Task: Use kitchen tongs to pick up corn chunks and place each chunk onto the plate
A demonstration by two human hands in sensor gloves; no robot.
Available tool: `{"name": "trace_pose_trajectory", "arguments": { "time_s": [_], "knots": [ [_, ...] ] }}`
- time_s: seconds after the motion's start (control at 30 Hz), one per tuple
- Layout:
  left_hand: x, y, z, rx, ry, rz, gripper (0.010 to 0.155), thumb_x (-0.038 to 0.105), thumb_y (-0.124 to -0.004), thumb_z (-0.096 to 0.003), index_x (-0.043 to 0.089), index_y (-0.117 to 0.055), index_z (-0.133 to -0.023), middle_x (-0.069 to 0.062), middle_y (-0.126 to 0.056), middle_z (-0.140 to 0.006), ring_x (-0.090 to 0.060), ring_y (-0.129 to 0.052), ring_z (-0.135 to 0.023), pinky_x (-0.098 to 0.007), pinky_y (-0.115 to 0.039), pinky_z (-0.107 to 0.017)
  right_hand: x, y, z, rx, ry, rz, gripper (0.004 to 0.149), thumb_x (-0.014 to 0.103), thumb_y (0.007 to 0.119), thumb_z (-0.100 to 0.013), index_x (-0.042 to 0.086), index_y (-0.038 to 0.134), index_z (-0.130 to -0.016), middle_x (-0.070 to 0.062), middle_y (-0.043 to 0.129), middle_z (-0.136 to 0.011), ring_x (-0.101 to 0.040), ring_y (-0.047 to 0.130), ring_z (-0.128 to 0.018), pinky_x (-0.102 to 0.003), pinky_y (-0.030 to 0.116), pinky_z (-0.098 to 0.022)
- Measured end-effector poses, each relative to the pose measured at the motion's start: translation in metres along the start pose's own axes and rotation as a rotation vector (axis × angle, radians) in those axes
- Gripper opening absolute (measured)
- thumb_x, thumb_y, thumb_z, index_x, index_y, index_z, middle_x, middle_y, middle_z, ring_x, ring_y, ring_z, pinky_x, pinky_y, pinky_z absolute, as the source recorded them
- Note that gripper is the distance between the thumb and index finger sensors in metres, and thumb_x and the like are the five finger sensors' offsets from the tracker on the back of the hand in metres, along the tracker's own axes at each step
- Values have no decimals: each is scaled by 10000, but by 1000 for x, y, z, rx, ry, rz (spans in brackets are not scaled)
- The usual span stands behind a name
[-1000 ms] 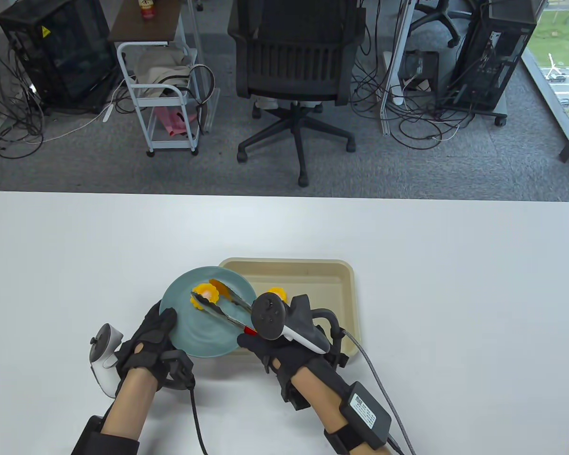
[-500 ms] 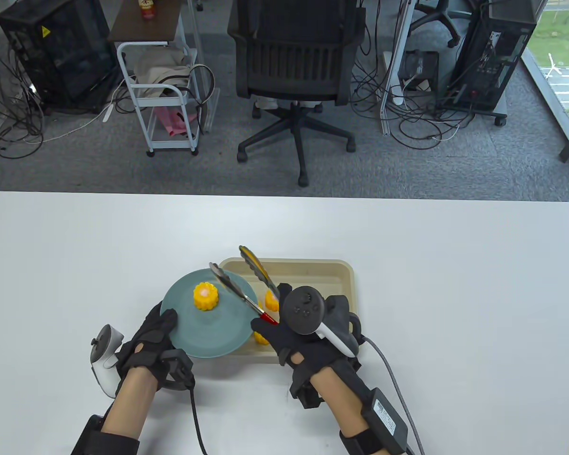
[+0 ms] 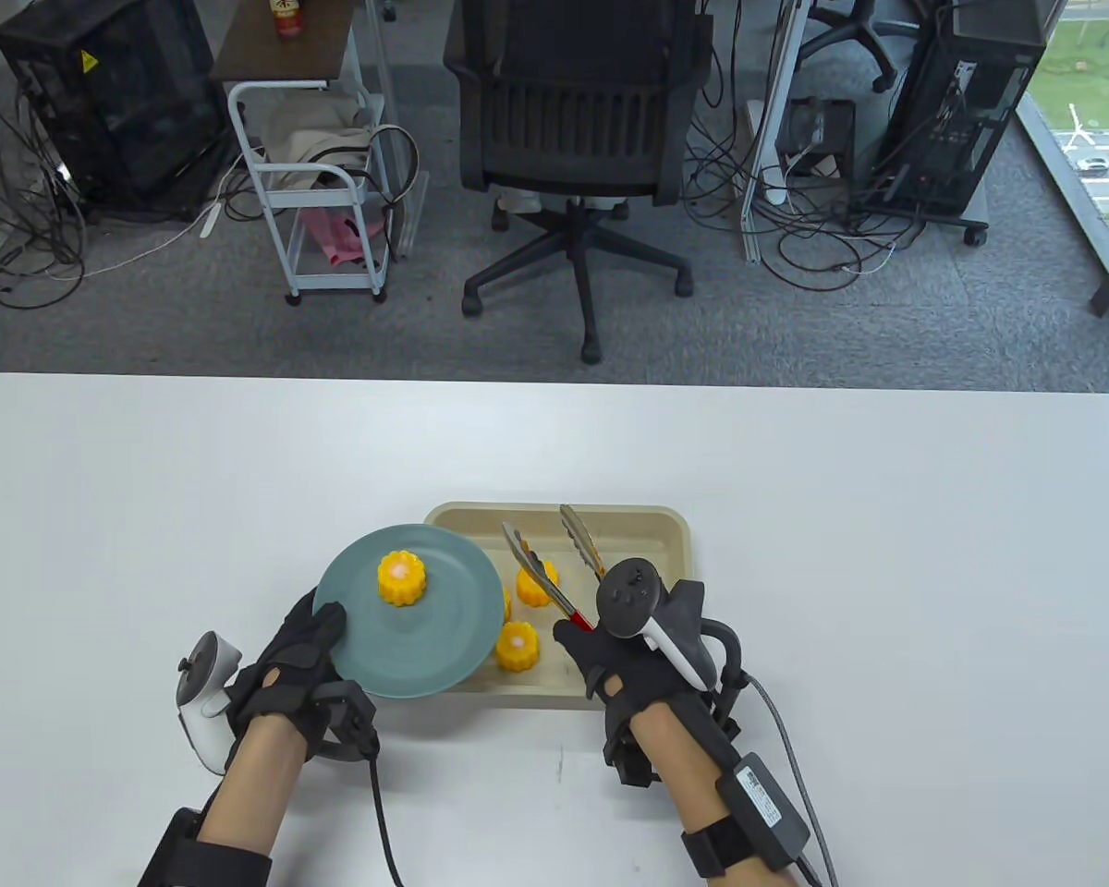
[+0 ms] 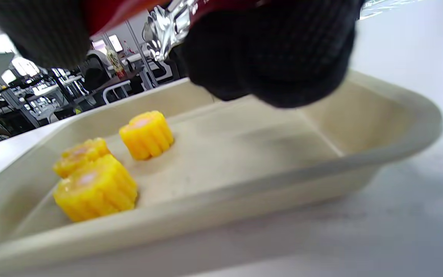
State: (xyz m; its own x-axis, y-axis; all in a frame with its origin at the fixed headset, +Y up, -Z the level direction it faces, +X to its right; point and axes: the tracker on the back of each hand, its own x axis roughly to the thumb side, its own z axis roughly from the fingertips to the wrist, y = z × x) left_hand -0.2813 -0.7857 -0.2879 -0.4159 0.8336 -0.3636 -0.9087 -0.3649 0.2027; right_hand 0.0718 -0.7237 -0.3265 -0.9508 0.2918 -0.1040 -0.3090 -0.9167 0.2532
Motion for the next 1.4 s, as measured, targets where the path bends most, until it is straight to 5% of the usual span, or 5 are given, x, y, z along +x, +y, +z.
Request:
{"name": "trace_pose_trajectory", "arguments": {
  "time_s": [0.8,0.83,0.93,1.13,1.4],
  "knots": [
    [1,2,-1,-7,11,-27,558,309,-646,-528,238,-478,-1056,-132,-761,-954,-393,-996,-751,-479,-930,-482,12,20,-4,70,104,152,790,681,792,-435,200,614,-1037,-136,864,-872,-75,1061,-350,-300,963,-227],
    [1,2,-1,-6,11,-27,556,309,-646,-529,237,-480,-1055,-133,-760,-954,-395,-995,-751,-479,-930,-483,12,19,-4,68,102,160,785,681,792,-434,208,621,-1035,-11,878,-874,-69,1067,-344,-296,968,-222],
    [1,2,-1,-6,11,-28,556,309,-647,-529,239,-481,-1055,-132,-761,-955,-393,-996,-751,-478,-929,-483,8,18,-4,73,99,157,771,680,779,-433,220,633,-1034,-16,892,-875,-61,1081,-340,-290,984,-219],
    [2,2,-1,-5,8,-27,557,309,-648,-528,238,-482,-1055,-132,-763,-953,-396,-997,-749,-480,-929,-482,-14,8,-5,177,90,-31,747,673,747,-446,225,639,-1034,-27,896,-890,-67,1097,-352,-293,998,-229],
    [2,3,-2,5,5,-21,556,309,-648,-528,238,-483,-1055,-132,-762,-953,-395,-998,-749,-478,-930,-482,-31,-16,1,126,46,-239,755,677,746,-444,224,628,-1036,-26,891,-891,-64,1096,-352,-294,996,-234]
  ]
}}
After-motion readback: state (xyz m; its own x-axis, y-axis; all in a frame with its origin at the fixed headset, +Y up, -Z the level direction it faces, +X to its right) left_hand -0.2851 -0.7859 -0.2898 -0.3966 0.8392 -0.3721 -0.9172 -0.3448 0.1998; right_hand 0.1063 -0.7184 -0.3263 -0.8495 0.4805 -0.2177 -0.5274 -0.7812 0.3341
